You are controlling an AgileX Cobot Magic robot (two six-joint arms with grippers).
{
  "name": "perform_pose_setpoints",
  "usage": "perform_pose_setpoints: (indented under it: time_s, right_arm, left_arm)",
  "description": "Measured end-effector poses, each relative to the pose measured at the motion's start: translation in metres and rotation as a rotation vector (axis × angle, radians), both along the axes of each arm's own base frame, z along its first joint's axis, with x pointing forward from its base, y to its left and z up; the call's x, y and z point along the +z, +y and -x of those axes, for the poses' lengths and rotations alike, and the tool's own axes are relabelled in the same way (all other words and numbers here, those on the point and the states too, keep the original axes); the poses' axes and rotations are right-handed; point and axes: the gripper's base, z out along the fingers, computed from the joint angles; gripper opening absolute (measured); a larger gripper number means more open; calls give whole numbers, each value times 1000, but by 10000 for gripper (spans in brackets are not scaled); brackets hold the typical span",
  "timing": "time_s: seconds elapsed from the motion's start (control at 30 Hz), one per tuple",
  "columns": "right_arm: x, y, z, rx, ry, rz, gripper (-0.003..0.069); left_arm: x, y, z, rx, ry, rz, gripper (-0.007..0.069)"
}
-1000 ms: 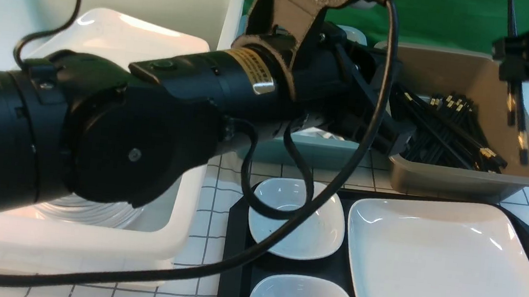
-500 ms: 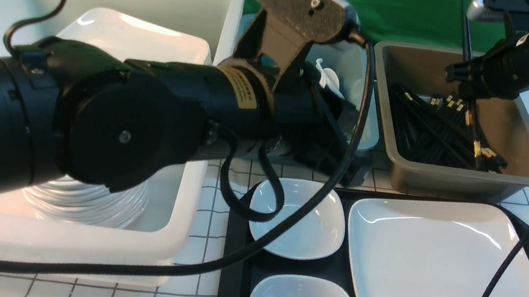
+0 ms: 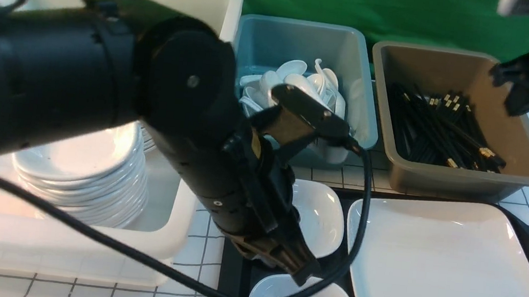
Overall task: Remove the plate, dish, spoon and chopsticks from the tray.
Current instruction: Use the left arm to grab a small plate from the dinner plate
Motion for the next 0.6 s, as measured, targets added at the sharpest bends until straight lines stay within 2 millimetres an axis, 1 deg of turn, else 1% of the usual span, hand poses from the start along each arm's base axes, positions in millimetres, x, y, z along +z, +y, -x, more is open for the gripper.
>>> perform_pose_setpoints:
  time_s: [0.03, 0.07, 0.1, 0.13, 0.23, 0.33, 0.37, 0.43, 0.47, 0.5, 0.53, 0.57, 0.6]
  right_arm:
    - [5, 0, 5, 0, -9, -2, 14]
    - [20, -1, 20, 2, -39, -16, 9]
    - [31, -1, 33, 3, -60, -28, 7]
    - [44, -1, 54, 6, -86, -48, 7]
    - [54, -1, 95, 13, -97, -78, 7]
    - [52, -1, 134, 41, -97, -103, 6]
    - [52, -1, 136, 44, -96, -105, 6]
    - [46, 1, 171, 99, -100, -143, 4]
    - [40, 2, 183, 121, -92, -158, 4]
    - [40, 3, 192, 133, -102, -166, 4]
    - [35, 4, 200, 151, -102, -179, 4]
    - [36, 4, 204, 158, -113, -183, 4]
    - [29, 5, 219, 175, -118, -197, 4]
  left_arm:
    - [-1, 0, 0, -3, 8, -7, -2]
    - [-4, -3, -2, -21, 17, -20, -2]
    - [-6, -4, -4, -31, 18, -26, -2]
    - [-9, -6, -6, -46, 17, -32, -1]
    - [-16, -9, -9, -71, 9, -39, 4]
    - [-26, -13, -14, -83, 18, -54, 28]
    - [-27, -14, -14, -84, 20, -56, 28]
    - [-43, -18, -19, -101, 47, -87, 79]
    - [-49, -20, -20, -120, 53, -100, 112]
    - [-55, -21, -22, -134, 61, -114, 137]
    - [-59, -22, -23, -147, 65, -123, 165]
    - [-62, -22, -24, -153, 66, -128, 179]
    - [-72, -24, -27, -172, 68, -150, 240]
